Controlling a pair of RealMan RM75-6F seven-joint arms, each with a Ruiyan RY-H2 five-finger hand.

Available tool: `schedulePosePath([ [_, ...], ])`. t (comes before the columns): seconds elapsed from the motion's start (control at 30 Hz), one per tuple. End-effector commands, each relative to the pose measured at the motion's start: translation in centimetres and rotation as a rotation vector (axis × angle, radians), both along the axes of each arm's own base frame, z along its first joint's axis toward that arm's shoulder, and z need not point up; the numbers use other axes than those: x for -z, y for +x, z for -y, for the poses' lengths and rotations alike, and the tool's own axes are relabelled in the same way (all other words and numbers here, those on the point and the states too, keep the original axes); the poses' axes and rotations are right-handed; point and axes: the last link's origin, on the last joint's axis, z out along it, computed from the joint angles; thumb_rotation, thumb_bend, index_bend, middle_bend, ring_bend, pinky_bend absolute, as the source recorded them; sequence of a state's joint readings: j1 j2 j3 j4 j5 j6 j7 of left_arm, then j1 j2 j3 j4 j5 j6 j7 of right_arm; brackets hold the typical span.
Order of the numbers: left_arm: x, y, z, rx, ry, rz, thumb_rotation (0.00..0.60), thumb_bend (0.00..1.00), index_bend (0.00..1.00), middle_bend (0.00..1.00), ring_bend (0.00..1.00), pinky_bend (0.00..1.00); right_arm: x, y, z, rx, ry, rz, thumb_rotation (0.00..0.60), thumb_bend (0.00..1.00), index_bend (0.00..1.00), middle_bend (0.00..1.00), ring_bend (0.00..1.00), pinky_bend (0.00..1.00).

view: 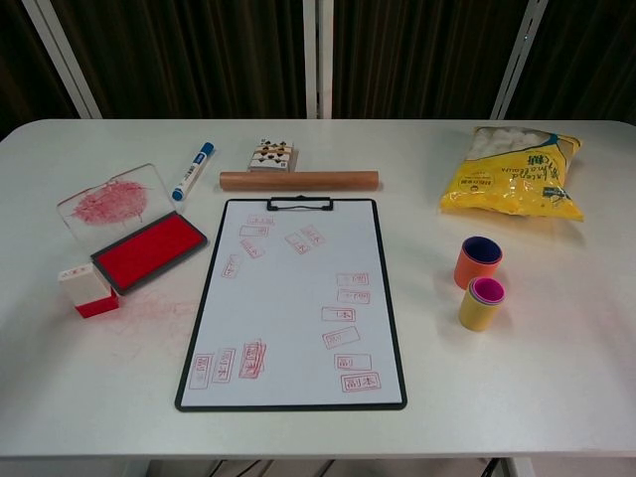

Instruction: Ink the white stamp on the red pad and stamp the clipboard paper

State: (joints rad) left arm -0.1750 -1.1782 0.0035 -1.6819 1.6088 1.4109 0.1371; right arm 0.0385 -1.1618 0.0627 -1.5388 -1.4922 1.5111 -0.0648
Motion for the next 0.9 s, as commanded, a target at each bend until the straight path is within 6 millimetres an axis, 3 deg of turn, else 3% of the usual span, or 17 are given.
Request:
schedulePosePath([
  [0.03,2.1,1.0,-0.2,-0.001,-0.053,-0.02,0.6,0.0,0.33,0.42,0.74,0.84,0.0,0.0,0.0,0.002,0.001,0.0,0.6,0.21,0.0,0.0,0.0,0.0],
  [0.23,5.4,2.1,-1.4,-0.006,-0.086,-0.15,0.6,0.0,0.34,0.41,0.78,0.86,0.0,0.1,-0.1,0.005,-0.004,-0.005,0.6,0.22,0.0,0.0,0.0,0.0],
  [0.4,7.0,2.6,-2.4,-0.028,-0.09,-0.27,0.595,0.0,0.34,0.4,0.73,0.84,-0.1,0.1,0.0,0.01,-0.009,-0.005,0.6,0.22,0.0,0.0,0.0,0.0],
  [0.57,7.9,3.4,-3.1,-0.058,-0.132,-0.299,0.459,0.01,0.34,0.39,0.71,0.83,-0.1,-0.1,0.0,0.018,-0.006,-0.005,0.6,0.23,0.0,0.0,0.0,0.0],
  [0.9,10.0,4.7,-4.2,-0.054,-0.175,-0.295,0.449,0.06,0.34,0.39,0.71,0.83,0.1,-0.1,0.3,0.02,0.007,-0.005,0.6,0.23,0.0,0.0,0.0,0.0],
])
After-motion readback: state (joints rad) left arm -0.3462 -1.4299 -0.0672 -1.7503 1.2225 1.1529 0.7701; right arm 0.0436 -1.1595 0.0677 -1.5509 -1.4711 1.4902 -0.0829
